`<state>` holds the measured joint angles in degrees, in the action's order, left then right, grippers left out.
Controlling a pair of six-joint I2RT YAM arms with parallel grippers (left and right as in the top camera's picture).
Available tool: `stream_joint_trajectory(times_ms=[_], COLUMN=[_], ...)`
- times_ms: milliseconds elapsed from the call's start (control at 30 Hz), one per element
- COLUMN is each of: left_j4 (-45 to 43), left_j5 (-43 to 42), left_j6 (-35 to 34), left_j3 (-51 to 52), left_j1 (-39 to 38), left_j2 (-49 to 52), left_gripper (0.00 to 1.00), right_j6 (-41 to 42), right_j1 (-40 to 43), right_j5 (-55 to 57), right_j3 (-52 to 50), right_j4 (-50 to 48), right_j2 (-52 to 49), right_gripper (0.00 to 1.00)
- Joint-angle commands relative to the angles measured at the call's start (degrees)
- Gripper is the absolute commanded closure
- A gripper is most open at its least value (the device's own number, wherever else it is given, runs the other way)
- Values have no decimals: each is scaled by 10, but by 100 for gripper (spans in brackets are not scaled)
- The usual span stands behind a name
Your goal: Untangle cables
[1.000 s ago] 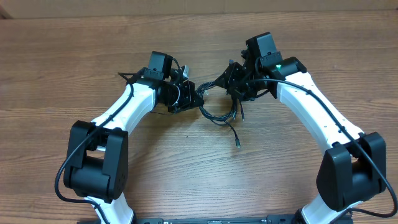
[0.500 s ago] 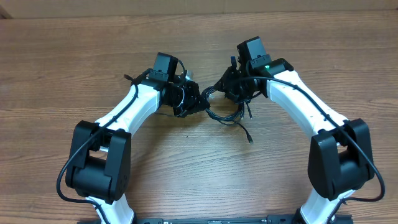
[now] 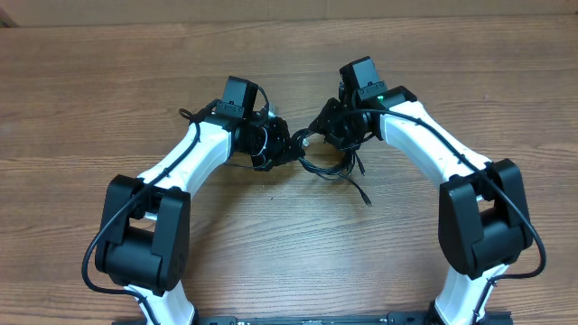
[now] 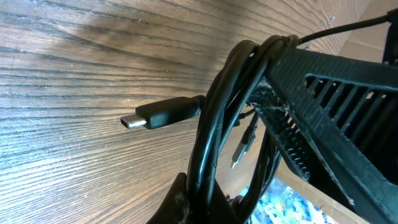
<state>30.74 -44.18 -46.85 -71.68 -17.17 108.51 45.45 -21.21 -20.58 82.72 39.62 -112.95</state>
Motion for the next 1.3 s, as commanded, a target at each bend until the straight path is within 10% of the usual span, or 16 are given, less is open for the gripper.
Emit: stream_joint_trajectory(times_ms=[0,1267], left_j4=[-1,33], left_j5=[-21,96], left_j6=[-5,51], left_j3=[-12,-11], left_j1=[-2,-1], left_j2=[-16,161], left_gripper=[96,96], right_j6=[7,71], right_j1=[-12,-46], right_j5=[8,67], right_j3=[0,-10], right_j4=[1,-103], right_j2=[-27,-134], right_gripper=[60,84])
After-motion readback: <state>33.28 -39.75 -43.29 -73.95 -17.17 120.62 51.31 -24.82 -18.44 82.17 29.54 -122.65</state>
